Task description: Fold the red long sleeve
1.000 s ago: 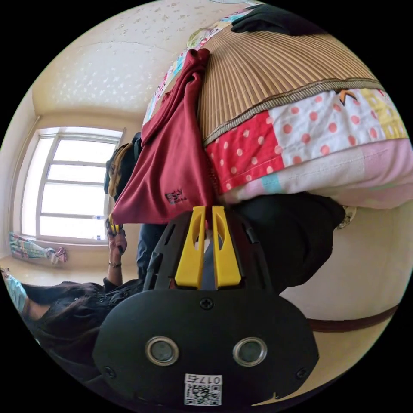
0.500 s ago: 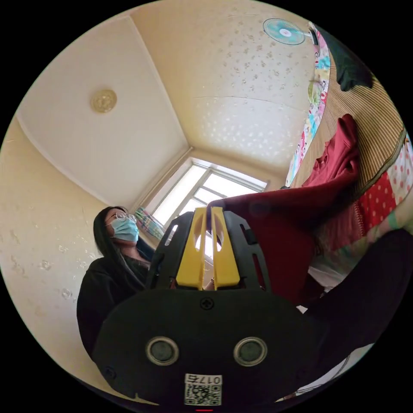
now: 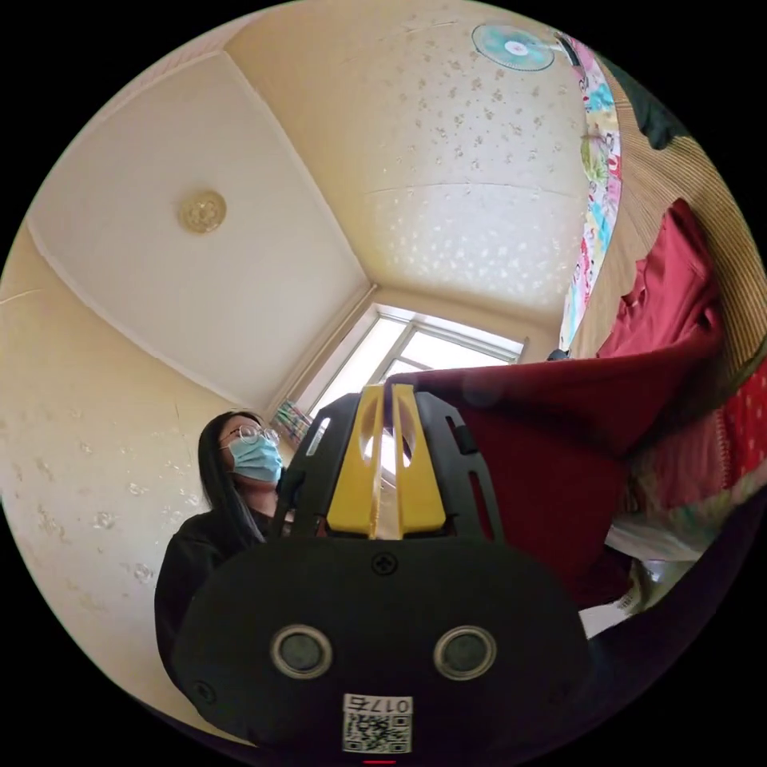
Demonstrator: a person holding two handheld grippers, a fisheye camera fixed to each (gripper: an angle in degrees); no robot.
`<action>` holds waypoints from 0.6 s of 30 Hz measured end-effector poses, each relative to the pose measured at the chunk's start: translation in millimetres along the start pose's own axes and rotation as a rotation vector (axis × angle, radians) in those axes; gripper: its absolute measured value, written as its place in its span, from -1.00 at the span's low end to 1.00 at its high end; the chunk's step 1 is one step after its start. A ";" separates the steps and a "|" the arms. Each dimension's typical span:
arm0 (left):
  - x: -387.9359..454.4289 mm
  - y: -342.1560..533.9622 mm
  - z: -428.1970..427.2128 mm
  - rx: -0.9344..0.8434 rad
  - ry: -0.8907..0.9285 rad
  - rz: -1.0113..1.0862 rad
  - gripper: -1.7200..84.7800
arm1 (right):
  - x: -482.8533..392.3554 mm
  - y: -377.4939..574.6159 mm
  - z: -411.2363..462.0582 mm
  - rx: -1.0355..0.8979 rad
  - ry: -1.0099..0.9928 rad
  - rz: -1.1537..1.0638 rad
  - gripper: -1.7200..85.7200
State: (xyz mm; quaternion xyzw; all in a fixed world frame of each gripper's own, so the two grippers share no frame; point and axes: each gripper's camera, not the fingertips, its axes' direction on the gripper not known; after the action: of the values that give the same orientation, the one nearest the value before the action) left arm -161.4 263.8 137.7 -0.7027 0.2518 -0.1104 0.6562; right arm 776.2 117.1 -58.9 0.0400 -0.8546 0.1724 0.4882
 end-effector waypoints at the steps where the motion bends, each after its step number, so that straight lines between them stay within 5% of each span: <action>1: -1.2 -2.1 2.4 0.013 -0.005 0.001 -0.59 | -0.4 -4.9 10.5 -0.017 -0.010 -0.001 -0.91; 4: -11.1 -12.6 8.3 0.100 0.119 0.040 -0.64 | 2.8 -26.1 63.1 -0.086 -0.040 0.008 -0.91; 9: -19.3 -13.4 1.3 0.247 0.686 0.131 -0.87 | 26.2 -50.0 101.8 -0.068 -0.120 0.017 -0.91; 11: -8.2 -2.3 -24.0 0.295 0.780 0.192 -0.87 | 28.0 -53.4 94.4 0.003 -0.126 0.000 -0.91; 14: 3.7 3.9 -98.8 0.418 0.747 0.248 -0.87 | 28.6 -62.2 74.3 0.145 -0.057 -0.024 -0.92; 18: 3.4 -39.8 -188.7 0.531 0.392 0.124 -0.83 | 45.2 -91.0 58.1 0.212 0.302 -0.134 -0.92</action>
State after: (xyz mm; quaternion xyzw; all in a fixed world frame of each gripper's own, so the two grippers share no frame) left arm -241.8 99.0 197.6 -0.4560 0.3779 -0.2650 0.7610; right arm 726.5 17.0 -24.2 0.1218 -0.7442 0.2327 0.6142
